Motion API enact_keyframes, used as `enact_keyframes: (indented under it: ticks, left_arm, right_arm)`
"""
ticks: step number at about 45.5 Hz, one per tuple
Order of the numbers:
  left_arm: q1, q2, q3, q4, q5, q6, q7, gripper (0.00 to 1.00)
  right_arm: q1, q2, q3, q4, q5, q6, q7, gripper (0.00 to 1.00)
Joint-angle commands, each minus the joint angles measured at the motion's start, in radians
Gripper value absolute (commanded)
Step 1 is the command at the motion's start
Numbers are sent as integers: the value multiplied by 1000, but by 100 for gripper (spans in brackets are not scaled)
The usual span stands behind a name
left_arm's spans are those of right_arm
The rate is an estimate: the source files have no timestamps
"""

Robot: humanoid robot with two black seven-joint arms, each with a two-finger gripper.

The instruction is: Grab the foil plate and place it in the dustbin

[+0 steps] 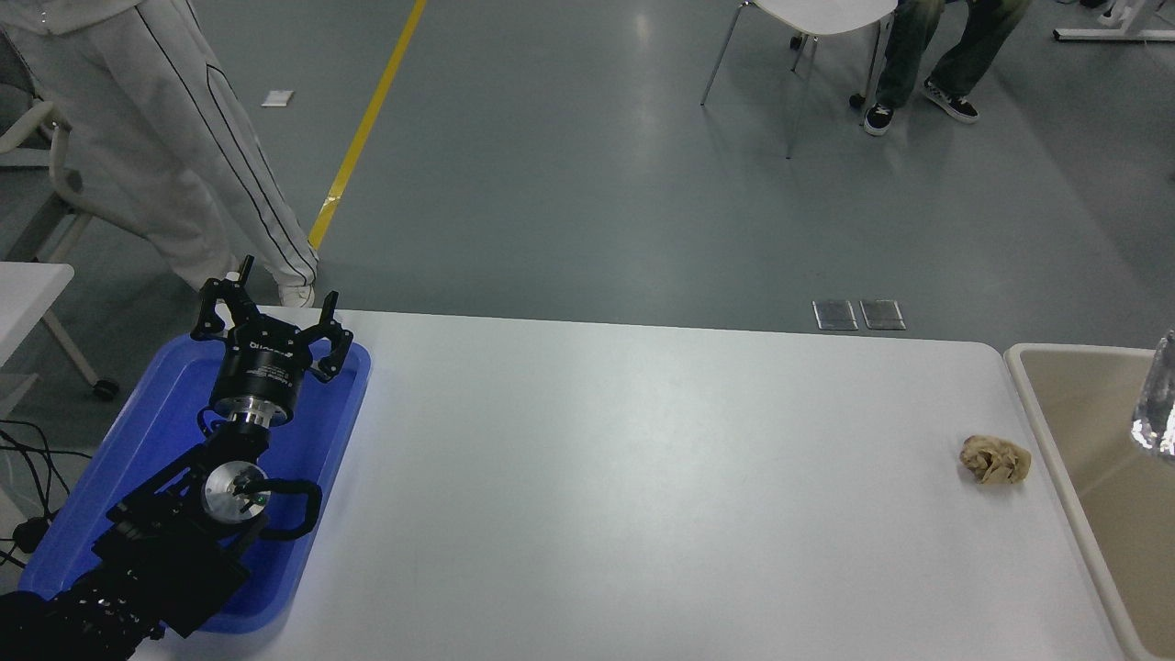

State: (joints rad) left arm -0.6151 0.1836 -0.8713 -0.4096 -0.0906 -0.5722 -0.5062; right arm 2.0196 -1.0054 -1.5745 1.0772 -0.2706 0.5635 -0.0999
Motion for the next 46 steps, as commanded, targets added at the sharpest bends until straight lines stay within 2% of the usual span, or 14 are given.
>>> enact_keyframes:
  ticks: [1, 7, 23, 37, 46]
  left_arm:
    - [0, -1, 0, 0, 0, 0, 0, 100]
    - [0, -1, 0, 0, 0, 0, 0, 100]
    - [0, -1, 0, 0, 0, 0, 0, 100]
    - [0, -1, 0, 0, 0, 0, 0, 100]
    - [0, -1, 0, 0, 0, 0, 0, 100]
  right_arm:
    - [-349, -33, 295, -112, 50, -197, 0, 0]
    - [-522, -35, 409, -148, 166, -301, 0, 0]
    - [-823, 21, 643, -356, 191, -499, 0, 0]
    - [-1177, 126, 1031, -600, 188, -522, -1, 0]
    - [-1280, 208, 1117, -747, 188, -524, -3, 0]
